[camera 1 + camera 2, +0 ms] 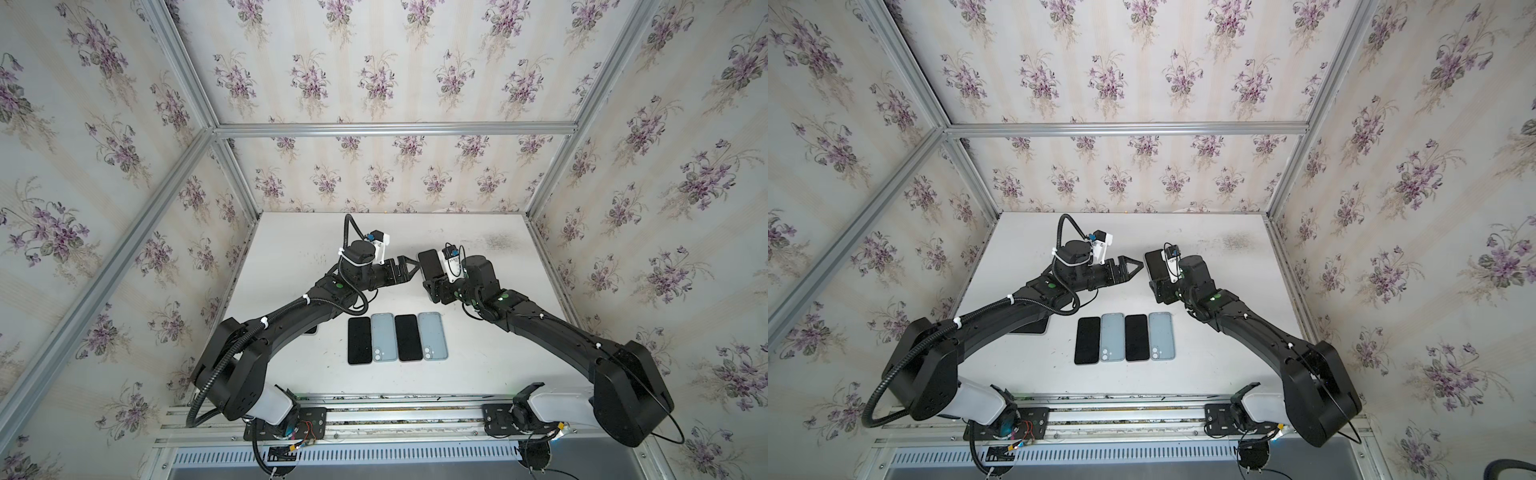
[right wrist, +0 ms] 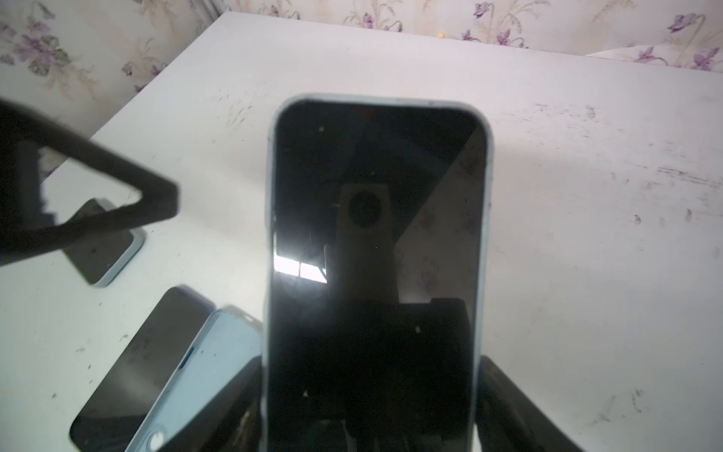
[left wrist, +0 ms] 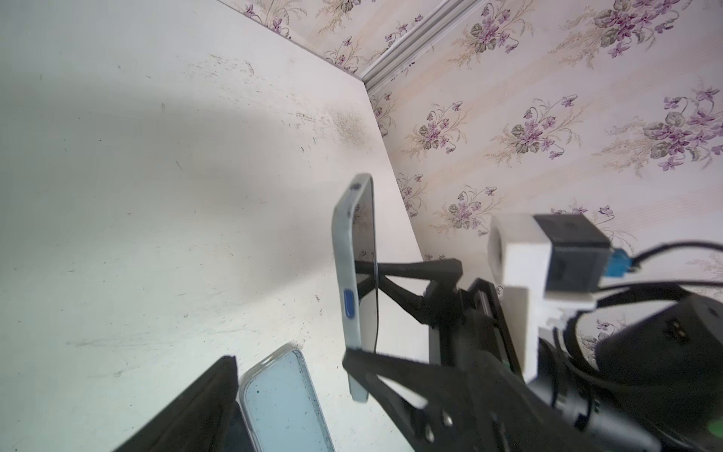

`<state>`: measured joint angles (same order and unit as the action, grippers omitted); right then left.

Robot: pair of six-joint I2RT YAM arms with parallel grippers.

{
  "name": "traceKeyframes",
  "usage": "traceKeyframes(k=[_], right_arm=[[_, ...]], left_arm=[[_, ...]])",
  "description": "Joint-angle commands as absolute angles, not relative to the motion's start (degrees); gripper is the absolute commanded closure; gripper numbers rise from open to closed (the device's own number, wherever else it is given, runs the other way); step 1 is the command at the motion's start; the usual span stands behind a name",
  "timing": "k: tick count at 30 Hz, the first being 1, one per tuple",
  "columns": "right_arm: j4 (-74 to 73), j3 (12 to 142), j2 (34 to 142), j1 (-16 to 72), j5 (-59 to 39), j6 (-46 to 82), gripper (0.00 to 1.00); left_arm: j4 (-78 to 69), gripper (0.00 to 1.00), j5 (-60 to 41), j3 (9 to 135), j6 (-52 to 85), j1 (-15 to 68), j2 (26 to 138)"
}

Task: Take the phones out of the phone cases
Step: 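Lift the phone with the right gripper while the left gripper reaches toward it, then grasp the phone edge with the left gripper while the right gripper releases it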

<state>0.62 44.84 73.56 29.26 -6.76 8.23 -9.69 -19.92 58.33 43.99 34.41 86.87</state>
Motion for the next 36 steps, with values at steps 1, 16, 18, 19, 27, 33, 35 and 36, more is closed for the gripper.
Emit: traceKeyframes(k=[1,16,18,19,27,33,35,36], right_arm=[[-1.93,44.67,71.42,32.74,-7.05,6.19,0.66],[-0.44,44.21,68.73,36.83,-5.53,5.65,0.67],[-0.49,44.17,68.60,36.97,-5.68,5.71,0.68],[-0.53,44.12,68.55,37.08,-5.65,5.63,0.68],[-0.21,43.96,68.70,37.16,-4.94,5.62,0.68],[-0.70,43.87,68.73,37.12,-6.64,6.99,0.57],[-0.51,43.45,67.77,37.11,-7.49,8.26,0.34],[-0.61,43.01,66.79,37.18,-8.29,9.00,0.27]], left_arm=[[-10.68,0.09,-21.51,59.60,44.21,34.10,87.69],[-12.38,0.49,-22.66,57.66,46.14,33.66,88.07],[-12.65,0.55,-23.02,57.66,46.23,33.66,88.20],[-12.66,0.59,-23.21,57.74,46.36,33.66,88.23],[-13.37,0.88,-24.41,57.31,46.84,33.66,88.03],[-14.58,0.98,-24.58,55.74,47.37,33.66,85.76],[-14.78,1.00,-25.02,55.19,47.56,32.87,84.35],[-15.99,1.00,-25.12,54.06,48.52,32.17,82.97]])
